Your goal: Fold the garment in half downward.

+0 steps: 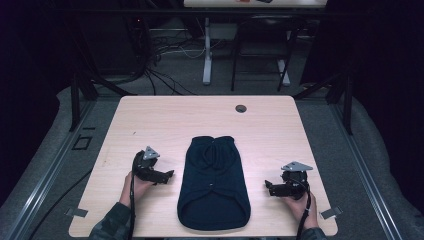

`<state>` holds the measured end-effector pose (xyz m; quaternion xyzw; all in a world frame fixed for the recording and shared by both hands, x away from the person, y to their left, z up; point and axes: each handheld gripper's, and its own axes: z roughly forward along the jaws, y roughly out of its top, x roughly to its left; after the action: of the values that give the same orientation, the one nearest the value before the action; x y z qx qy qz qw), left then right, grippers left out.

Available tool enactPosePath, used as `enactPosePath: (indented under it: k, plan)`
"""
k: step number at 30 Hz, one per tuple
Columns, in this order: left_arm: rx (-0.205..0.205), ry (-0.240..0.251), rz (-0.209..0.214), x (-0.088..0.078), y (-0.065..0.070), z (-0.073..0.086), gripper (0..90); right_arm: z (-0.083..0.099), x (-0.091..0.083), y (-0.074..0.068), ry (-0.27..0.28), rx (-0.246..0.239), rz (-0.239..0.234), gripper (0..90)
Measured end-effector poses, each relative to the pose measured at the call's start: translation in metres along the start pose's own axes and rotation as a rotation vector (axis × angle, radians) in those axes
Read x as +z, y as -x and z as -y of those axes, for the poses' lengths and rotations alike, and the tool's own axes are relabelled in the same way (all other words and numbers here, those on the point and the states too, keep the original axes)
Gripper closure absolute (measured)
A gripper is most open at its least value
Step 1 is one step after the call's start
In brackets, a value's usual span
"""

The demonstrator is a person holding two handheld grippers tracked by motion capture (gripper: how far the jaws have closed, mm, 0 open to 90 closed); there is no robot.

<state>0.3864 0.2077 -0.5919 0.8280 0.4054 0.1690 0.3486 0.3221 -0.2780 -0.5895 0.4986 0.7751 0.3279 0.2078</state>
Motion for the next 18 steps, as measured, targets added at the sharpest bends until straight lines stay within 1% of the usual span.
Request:
enactPosePath:
  k: [9, 12, 16, 17, 18]
  plan:
    - [-0.001, 0.0, 0.0, 0.0, 0.0001, 0.0, 0.0, -0.0003, 0.0005, 0.0, 0.003, -0.001, -0.002, 2.8]
    - [0.0, -0.003, 0.001, -0.0003, 0.0, -0.0001, 0.0, -0.0009, 0.001, 0.0006, 0.004, -0.009, -0.008, 3.0]
    - [0.008, -0.004, 0.006, 0.0007, -0.001, -0.0011, 0.0, -0.0024, 0.0012, 0.0006, -0.007, -0.011, -0.012, 3.1]
    - [0.008, -0.004, 0.008, 0.0011, -0.001, -0.0015, 0.0, -0.0029, 0.0007, 0.0012, -0.015, -0.021, -0.017, 3.0]
    - [0.011, -0.004, 0.007, 0.0014, -0.0012, -0.0019, 0.0, -0.0036, 0.0015, 0.001, -0.017, -0.017, -0.02, 2.2]
